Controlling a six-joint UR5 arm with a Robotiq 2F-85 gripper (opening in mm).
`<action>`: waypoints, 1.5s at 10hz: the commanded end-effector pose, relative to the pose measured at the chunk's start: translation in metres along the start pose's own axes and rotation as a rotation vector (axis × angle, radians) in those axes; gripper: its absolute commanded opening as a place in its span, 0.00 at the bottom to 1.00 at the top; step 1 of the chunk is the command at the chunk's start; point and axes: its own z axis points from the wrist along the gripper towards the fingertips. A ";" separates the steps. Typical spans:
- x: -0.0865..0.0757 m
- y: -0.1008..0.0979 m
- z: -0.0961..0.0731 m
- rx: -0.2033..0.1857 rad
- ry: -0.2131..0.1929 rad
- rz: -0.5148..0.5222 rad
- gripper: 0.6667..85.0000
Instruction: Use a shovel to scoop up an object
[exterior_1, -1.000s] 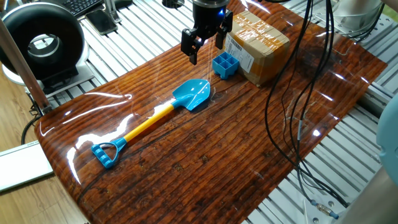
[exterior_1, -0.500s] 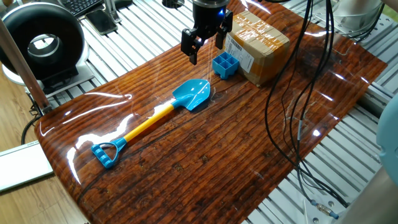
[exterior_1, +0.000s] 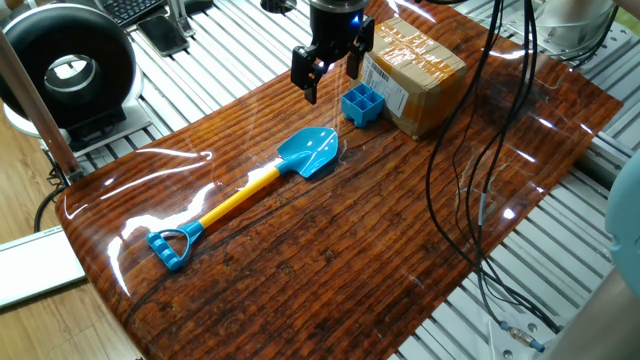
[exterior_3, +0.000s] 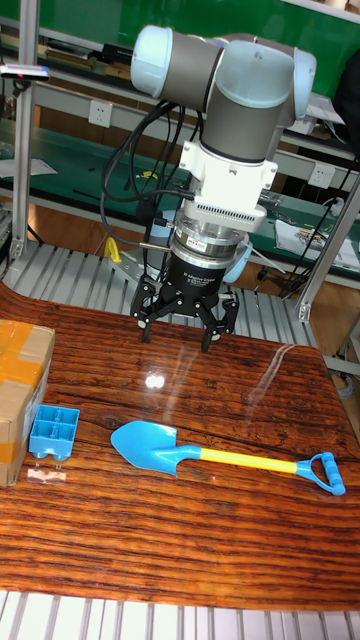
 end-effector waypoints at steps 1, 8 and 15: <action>-0.010 0.020 -0.001 -0.064 -0.047 -0.274 0.27; 0.006 0.009 0.000 -0.028 0.020 -0.228 0.27; -0.016 0.009 -0.001 -0.015 -0.064 -0.365 0.47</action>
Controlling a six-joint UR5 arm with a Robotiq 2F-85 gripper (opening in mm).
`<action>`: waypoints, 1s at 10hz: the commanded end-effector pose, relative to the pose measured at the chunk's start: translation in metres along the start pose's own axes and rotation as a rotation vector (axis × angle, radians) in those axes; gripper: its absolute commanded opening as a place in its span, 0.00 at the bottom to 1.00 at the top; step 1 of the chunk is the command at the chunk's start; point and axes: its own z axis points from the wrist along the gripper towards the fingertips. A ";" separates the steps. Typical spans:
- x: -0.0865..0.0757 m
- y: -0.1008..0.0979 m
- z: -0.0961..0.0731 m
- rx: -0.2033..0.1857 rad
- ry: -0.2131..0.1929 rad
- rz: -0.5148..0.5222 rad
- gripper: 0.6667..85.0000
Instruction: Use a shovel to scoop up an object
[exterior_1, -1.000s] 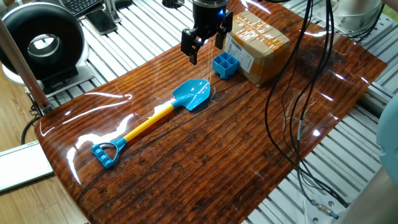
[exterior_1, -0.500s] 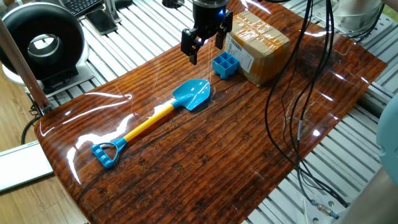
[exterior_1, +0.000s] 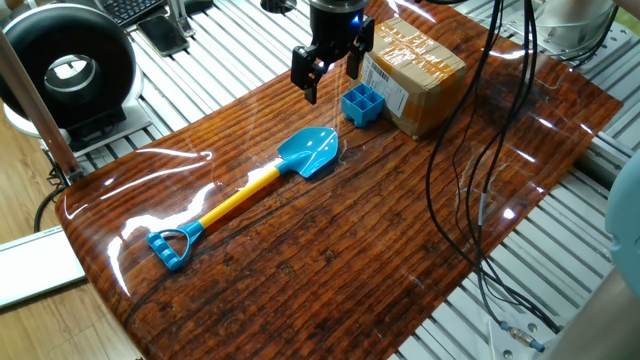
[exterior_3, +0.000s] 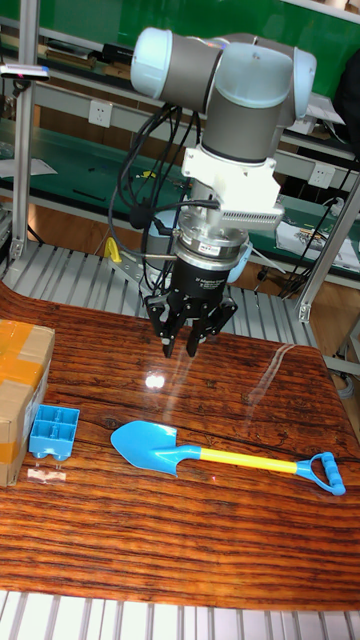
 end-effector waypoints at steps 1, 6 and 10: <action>-0.001 -0.009 -0.001 0.033 -0.005 -0.061 0.49; 0.025 -0.058 -0.048 0.008 0.037 -0.180 0.48; 0.032 -0.069 -0.056 0.011 0.038 -0.174 0.49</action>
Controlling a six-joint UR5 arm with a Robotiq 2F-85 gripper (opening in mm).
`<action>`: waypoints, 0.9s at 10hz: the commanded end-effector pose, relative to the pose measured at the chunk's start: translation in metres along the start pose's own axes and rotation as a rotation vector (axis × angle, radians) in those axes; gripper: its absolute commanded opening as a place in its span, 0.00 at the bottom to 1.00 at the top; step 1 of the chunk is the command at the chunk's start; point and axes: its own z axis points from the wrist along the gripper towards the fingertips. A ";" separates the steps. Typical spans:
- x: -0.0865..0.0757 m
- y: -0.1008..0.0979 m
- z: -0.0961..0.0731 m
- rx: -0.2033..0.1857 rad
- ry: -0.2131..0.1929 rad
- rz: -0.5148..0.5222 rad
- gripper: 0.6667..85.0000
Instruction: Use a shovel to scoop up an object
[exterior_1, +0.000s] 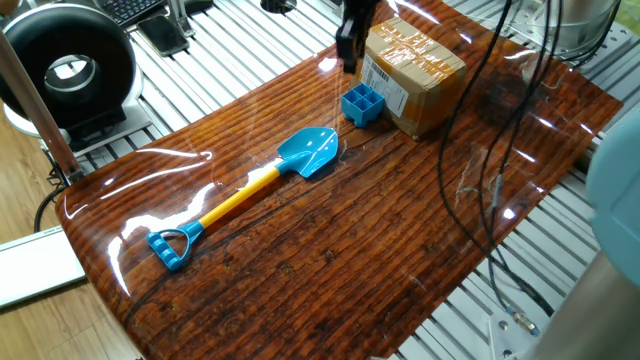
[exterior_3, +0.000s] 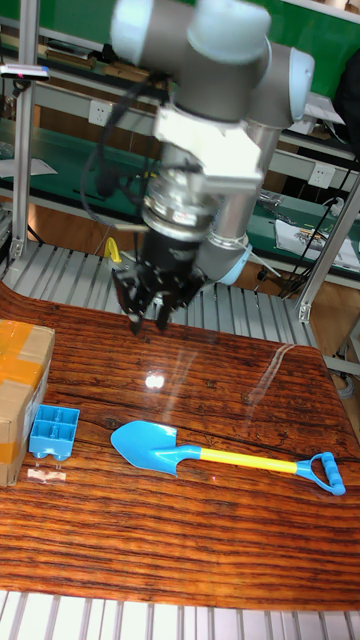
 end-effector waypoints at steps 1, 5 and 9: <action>0.003 -0.003 -0.009 -0.026 -0.016 -0.010 0.49; 0.004 -0.003 -0.009 -0.024 -0.013 -0.019 0.49; 0.001 -0.009 -0.008 0.001 -0.018 -0.067 0.49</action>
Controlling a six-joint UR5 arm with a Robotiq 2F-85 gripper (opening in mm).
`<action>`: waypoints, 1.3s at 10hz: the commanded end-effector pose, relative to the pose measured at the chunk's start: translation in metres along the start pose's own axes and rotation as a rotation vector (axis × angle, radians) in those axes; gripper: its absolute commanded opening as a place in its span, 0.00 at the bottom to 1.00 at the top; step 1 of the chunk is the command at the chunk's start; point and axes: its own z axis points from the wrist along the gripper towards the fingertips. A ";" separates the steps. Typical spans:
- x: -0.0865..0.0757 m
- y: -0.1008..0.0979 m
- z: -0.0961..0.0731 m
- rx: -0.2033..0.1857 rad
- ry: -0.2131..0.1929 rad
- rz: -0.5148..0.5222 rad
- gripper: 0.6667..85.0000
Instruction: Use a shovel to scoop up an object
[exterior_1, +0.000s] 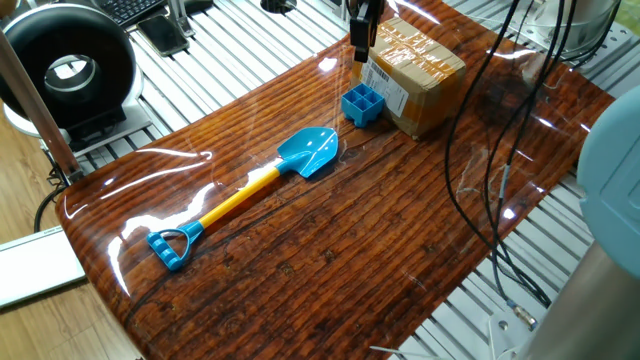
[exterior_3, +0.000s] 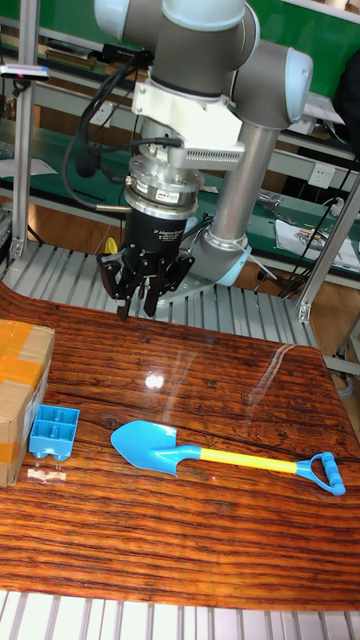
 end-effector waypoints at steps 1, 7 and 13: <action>-0.010 0.002 0.003 0.014 -0.011 -0.033 0.49; -0.069 0.048 0.057 0.000 -0.050 -0.015 0.51; -0.061 0.065 0.058 -0.061 -0.021 -0.140 0.55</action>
